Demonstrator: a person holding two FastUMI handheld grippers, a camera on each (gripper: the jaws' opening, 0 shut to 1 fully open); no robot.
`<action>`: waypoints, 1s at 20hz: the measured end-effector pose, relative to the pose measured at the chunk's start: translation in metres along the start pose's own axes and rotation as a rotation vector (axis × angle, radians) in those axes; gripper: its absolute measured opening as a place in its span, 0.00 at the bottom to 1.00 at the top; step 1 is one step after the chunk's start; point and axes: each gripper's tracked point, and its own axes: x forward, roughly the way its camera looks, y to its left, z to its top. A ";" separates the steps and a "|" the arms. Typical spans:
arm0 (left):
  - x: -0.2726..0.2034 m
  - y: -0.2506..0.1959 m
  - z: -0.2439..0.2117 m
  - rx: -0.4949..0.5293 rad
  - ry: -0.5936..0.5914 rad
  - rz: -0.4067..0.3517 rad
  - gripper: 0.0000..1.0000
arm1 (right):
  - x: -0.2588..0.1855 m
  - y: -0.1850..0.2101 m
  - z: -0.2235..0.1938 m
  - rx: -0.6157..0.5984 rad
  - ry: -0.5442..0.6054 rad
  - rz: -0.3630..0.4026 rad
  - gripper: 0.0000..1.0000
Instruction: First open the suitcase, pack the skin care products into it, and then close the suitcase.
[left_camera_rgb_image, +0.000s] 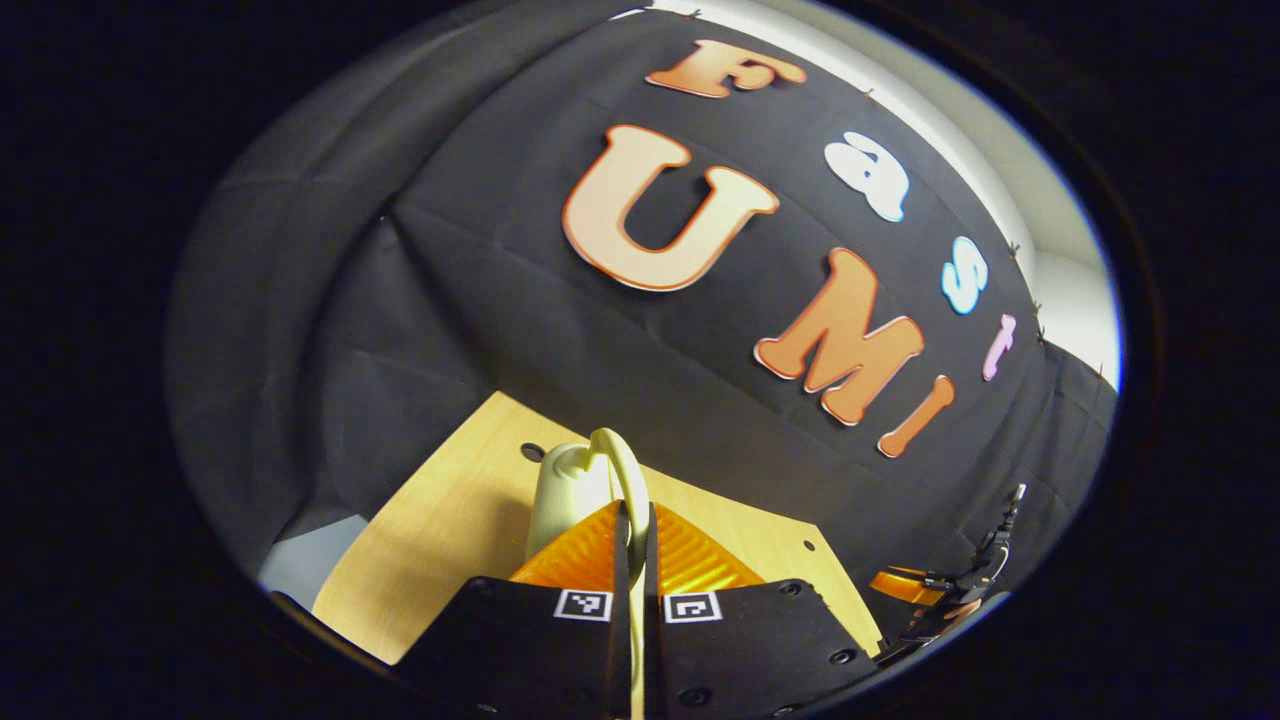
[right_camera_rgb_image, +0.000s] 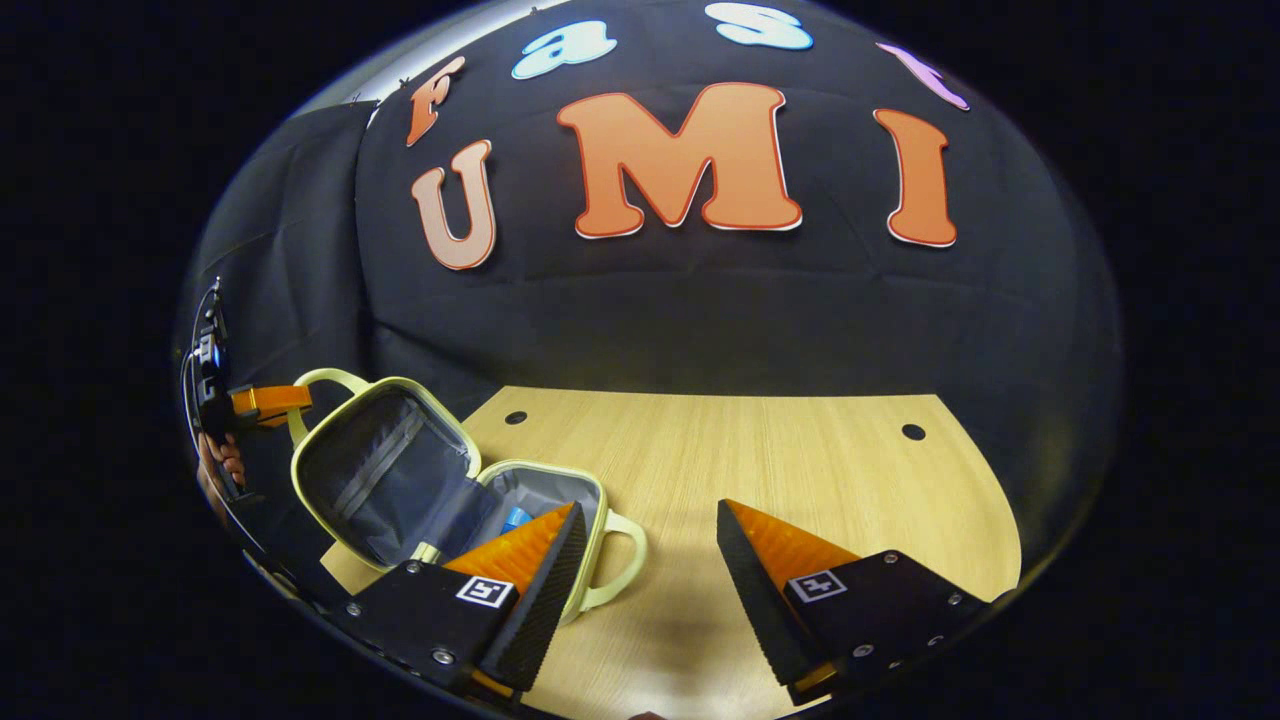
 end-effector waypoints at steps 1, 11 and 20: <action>0.002 -0.017 -0.006 0.022 0.005 -0.012 0.05 | -0.002 -0.004 0.000 -0.003 -0.001 0.005 0.85; 0.056 -0.152 -0.089 0.145 0.139 -0.129 0.05 | -0.022 -0.062 0.006 0.012 -0.031 0.009 0.86; 0.124 -0.221 -0.203 0.261 0.340 -0.106 0.05 | -0.049 -0.111 -0.023 0.013 0.006 0.003 0.86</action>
